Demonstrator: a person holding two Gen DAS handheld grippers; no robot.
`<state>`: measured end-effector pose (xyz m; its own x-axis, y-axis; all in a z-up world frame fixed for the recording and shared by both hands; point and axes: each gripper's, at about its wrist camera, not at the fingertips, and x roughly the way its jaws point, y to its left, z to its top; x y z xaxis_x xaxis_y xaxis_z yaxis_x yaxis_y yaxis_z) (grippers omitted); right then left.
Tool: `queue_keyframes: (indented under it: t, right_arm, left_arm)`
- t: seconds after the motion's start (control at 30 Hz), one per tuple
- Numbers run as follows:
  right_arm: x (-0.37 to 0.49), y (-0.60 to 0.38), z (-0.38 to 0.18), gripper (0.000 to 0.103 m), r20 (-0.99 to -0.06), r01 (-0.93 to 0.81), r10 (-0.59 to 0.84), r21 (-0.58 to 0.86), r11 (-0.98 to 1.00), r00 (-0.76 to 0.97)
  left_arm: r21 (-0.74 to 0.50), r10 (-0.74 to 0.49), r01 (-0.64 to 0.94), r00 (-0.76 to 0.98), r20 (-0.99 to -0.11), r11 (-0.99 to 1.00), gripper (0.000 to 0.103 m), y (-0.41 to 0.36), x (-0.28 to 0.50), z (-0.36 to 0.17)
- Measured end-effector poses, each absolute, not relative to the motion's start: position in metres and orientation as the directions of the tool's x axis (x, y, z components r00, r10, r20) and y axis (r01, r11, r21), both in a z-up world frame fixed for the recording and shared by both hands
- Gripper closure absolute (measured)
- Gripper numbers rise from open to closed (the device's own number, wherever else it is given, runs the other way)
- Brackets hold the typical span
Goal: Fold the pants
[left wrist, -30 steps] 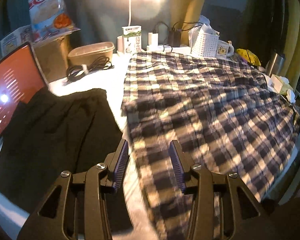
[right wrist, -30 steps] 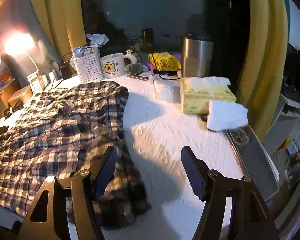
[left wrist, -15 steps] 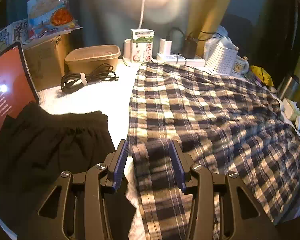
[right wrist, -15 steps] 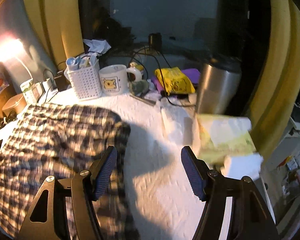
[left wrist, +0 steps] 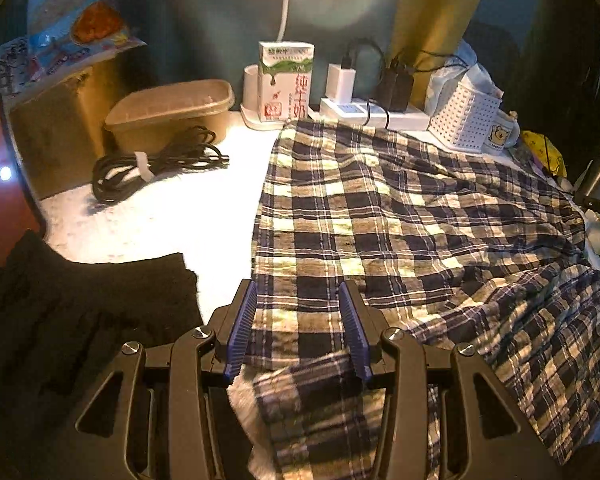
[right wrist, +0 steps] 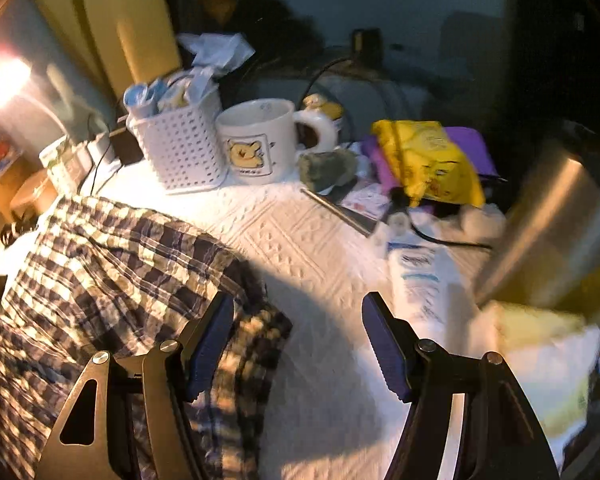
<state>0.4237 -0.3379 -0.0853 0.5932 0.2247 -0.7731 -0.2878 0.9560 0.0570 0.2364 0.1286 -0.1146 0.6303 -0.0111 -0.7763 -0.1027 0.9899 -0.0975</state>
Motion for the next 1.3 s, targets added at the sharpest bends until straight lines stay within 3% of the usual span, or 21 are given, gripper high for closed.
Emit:
queue_keyframes:
  t: [0.07,0.13,0.27,0.3,0.5,0.87,1.17,1.3]
  right_arm:
    - [0.436,-0.335,-0.095,0.035,-0.787,-0.314,0.260,0.089,0.945,0.559]
    - [0.447,-0.332,-0.104,0.049,-0.802,-0.314,0.264,0.101,0.944,0.536]
    - [0.457,-0.319,-0.125,0.062,-0.829,-0.343,0.292,0.131,0.930,0.477]
    - [0.458,-0.315,-0.128,0.070,-0.834,-0.352,0.294,0.130,0.927,0.467]
    - [0.463,-0.299,-0.131,0.085,-0.827,-0.345,0.216,0.029,0.938,0.518]
    - [0.499,-0.291,-0.118,0.087,-0.788,-0.307,0.075,-0.148,0.940,0.611]
    - [0.522,-0.284,-0.128,0.087,-0.809,-0.290,0.035,-0.169,0.942,0.587]
    - [0.503,-0.287,-0.114,0.076,-0.801,-0.288,0.058,-0.145,0.947,0.596]
  left_arm:
    - [-0.105,-0.019,-0.103,0.621,-0.784,0.989,0.061,0.129,0.241,-0.119]
    - [-0.107,-0.016,-0.112,0.611,-0.792,0.988,0.061,0.130,0.245,-0.124]
    - [-0.113,-0.019,-0.122,0.592,-0.806,0.986,0.061,0.131,0.253,-0.134]
    - [-0.115,-0.021,-0.122,0.587,-0.809,0.986,0.061,0.131,0.254,-0.136]
    - [-0.095,-0.013,-0.114,0.573,-0.819,0.989,0.061,0.129,0.261,-0.141]
    - [-0.087,-0.011,-0.107,0.570,-0.821,0.990,0.061,0.131,0.266,-0.140]
    - [-0.087,-0.002,-0.117,0.587,-0.809,0.989,0.061,0.133,0.262,-0.131]
    - [-0.093,-0.006,-0.112,0.607,-0.795,0.989,0.061,0.131,0.254,-0.124]
